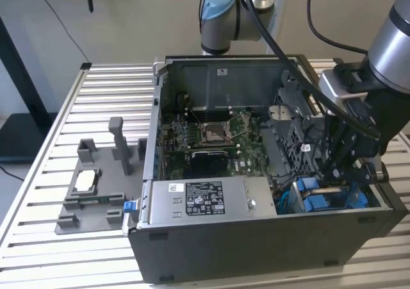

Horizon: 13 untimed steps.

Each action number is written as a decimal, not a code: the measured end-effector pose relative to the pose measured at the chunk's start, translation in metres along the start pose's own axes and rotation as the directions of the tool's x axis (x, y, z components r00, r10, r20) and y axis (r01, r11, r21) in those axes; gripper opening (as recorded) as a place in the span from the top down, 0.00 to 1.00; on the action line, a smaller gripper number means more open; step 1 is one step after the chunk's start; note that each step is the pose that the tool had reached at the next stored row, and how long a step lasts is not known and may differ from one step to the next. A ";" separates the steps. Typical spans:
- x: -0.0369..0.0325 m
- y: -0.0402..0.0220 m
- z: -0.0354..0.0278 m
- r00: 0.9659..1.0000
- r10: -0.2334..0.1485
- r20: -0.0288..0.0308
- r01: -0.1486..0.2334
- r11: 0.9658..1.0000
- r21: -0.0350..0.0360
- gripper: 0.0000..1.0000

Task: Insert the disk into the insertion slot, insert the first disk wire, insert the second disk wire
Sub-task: 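Insert the second disk wire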

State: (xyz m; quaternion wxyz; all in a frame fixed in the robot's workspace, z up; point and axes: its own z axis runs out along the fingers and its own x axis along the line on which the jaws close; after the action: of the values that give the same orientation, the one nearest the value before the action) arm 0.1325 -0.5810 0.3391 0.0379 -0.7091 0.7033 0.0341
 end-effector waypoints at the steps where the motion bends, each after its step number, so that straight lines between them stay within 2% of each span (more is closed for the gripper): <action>1: 0.0001 -0.0002 0.0009 1.000 0.000 0.000 0.000 1.000 0.000 0.84; 5: 0.0003 -0.0003 0.0034 1.000 0.000 -0.001 0.000 1.000 0.000 0.84; 8: 0.0004 -0.0005 0.0040 1.000 0.000 0.000 0.000 1.000 0.000 0.82; 9: 0.0003 -0.0005 0.0034 1.000 0.000 0.001 0.000 1.000 0.000 0.82; 10: 0.0001 -0.0004 0.0019 1.000 0.000 0.001 0.000 1.000 0.000 0.76; 13: -0.0004 -0.0004 -0.0043 1.000 0.000 0.000 0.000 1.000 -0.001 0.76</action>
State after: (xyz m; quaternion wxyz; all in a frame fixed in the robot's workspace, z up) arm 0.1329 -0.5810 0.3434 0.0375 -0.7091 0.7033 0.0346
